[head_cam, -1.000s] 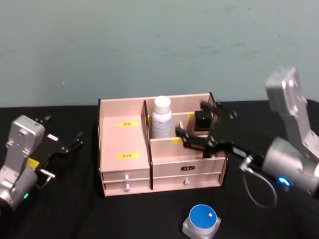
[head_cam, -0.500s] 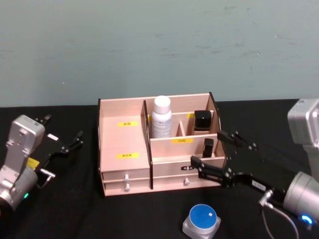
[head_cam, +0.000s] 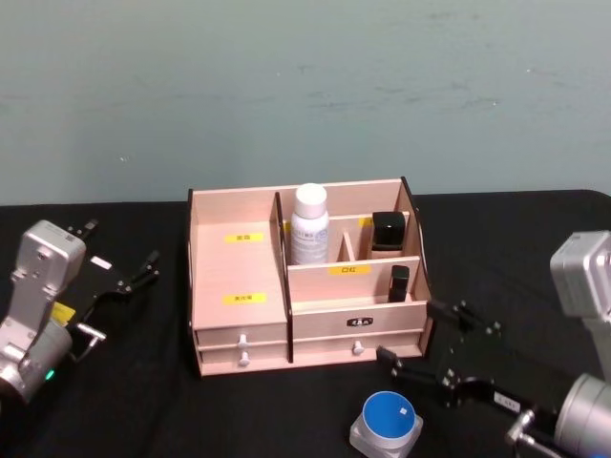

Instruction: Pick up the facial cleanser and watermelon frost from the table and place them into the tiered storage box.

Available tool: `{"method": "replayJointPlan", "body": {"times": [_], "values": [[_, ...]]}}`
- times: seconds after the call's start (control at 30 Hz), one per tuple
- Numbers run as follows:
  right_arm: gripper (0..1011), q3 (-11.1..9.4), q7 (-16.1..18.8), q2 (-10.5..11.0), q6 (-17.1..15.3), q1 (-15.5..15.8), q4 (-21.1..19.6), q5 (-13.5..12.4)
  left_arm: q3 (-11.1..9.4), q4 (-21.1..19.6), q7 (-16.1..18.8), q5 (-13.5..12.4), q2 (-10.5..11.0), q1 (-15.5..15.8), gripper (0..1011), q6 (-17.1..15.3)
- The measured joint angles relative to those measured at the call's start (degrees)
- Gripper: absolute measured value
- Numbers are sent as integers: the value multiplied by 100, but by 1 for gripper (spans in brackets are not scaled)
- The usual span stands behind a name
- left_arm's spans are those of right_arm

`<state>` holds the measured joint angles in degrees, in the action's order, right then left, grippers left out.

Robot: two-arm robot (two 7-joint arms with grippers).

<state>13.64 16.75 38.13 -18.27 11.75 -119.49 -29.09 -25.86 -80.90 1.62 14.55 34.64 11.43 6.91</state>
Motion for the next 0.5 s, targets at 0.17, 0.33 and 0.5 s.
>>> {"method": "replayJointPlan", "body": {"times": [0.17, 0.33, 0.5], "values": [[1002, 61, 3, 57, -39, 130, 95, 4, 0, 0, 0, 0, 0, 0, 1010, 0], [1002, 201, 60, 121, -93, 133, 200, 136, 0, 0, 0, 0, 0, 0, 1010, 0], [1002, 393, 153, 167, -179, 83, 335, 319, 0, 0, 0, 0, 0, 0, 1010, 0]]}}
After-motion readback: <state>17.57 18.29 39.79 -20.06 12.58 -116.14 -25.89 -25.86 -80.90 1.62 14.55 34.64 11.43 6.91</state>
